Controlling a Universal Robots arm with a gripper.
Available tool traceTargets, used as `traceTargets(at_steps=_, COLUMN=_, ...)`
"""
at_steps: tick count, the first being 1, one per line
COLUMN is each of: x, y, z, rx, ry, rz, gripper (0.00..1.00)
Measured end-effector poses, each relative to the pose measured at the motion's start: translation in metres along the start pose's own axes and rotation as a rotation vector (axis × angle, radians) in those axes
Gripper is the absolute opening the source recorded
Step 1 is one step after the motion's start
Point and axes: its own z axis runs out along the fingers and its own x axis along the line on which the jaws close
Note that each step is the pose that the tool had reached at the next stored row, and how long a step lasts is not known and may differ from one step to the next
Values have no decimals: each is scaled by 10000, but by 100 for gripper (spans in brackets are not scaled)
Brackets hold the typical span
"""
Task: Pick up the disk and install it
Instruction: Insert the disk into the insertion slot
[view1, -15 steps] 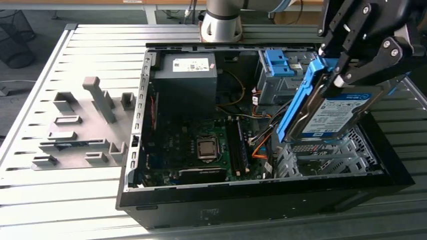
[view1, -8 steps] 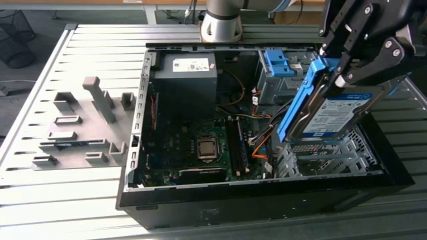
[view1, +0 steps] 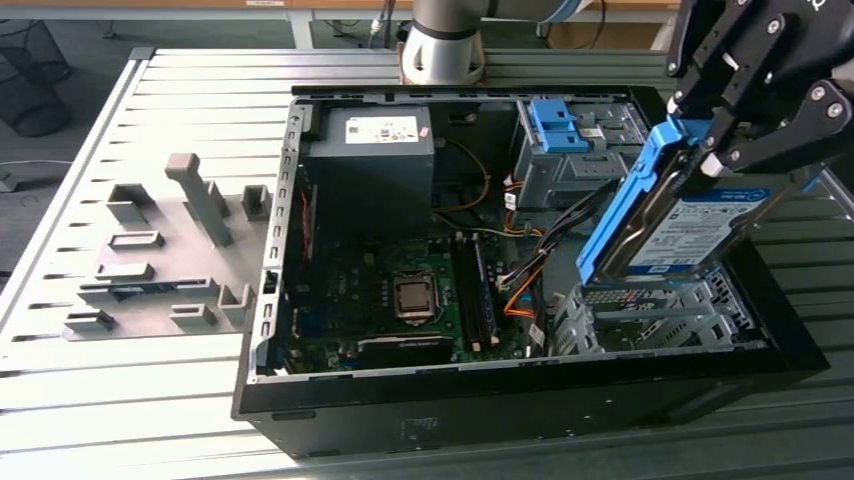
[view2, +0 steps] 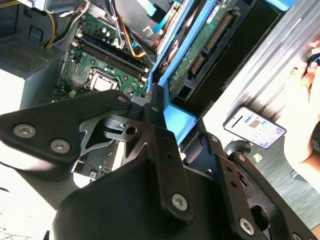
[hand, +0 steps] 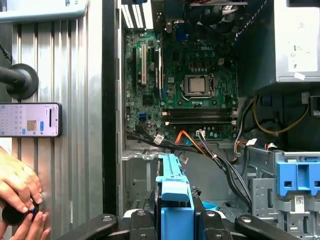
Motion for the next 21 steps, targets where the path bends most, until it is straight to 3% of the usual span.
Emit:
traceTargets(at_steps=11, x=39, y=-42, z=89, rx=2, ry=-2, rz=12, gripper=36)
traceTargets(at_steps=21, x=50, y=-74, z=99, rx=2, ry=-2, rz=12, gripper=36)
